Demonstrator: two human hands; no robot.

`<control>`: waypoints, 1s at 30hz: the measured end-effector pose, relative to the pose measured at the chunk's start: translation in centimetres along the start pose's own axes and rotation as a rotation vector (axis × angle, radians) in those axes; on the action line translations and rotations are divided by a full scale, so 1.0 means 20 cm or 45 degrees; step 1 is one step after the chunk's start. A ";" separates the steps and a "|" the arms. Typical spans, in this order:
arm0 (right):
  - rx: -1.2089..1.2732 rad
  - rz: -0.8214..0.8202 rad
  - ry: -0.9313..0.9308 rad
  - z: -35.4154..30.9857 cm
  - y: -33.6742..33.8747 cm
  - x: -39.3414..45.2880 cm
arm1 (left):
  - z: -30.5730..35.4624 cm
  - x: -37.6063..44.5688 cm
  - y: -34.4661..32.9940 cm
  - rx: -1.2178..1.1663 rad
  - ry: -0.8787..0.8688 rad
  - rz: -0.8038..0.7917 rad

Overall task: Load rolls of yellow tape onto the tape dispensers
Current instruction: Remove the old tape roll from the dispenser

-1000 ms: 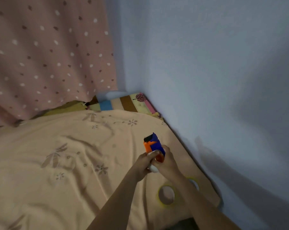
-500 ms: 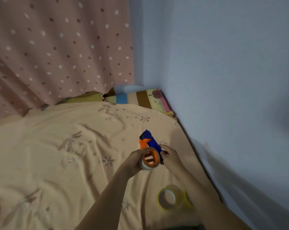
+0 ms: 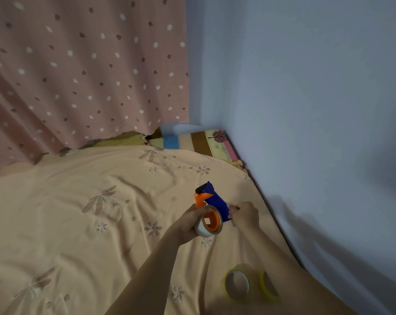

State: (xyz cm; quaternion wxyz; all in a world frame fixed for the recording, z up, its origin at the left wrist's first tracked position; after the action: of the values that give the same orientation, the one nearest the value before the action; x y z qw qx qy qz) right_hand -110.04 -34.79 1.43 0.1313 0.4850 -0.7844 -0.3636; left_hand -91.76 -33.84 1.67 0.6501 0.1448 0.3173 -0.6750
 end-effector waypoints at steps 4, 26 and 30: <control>0.350 -0.600 -0.262 -0.08 -0.05 -0.10 | 0.03 -0.01 0.00 0.059 -0.077 -0.067; 0.217 -0.617 0.082 -0.03 -0.10 -0.05 | -0.06 0.09 0.09 0.158 0.011 0.299; 0.253 -0.541 0.040 0.02 -0.11 -0.01 | -0.08 0.10 0.15 0.204 0.008 0.372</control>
State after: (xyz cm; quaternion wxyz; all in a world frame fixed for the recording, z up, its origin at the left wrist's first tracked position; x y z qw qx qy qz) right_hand -108.66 -34.92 -0.42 0.0157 0.6552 -0.6946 -0.2966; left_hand -89.35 -34.37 -1.51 0.7268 0.2428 0.2399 -0.5960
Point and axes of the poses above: each hand's wrist, its own x-axis towards the middle knuckle, its own y-axis out of the back of the hand, z = x × y, the point moved 2 cm from there along x, towards the middle knuckle, and after that the axes turned 15 degrees about z, right-handed, at the moved point
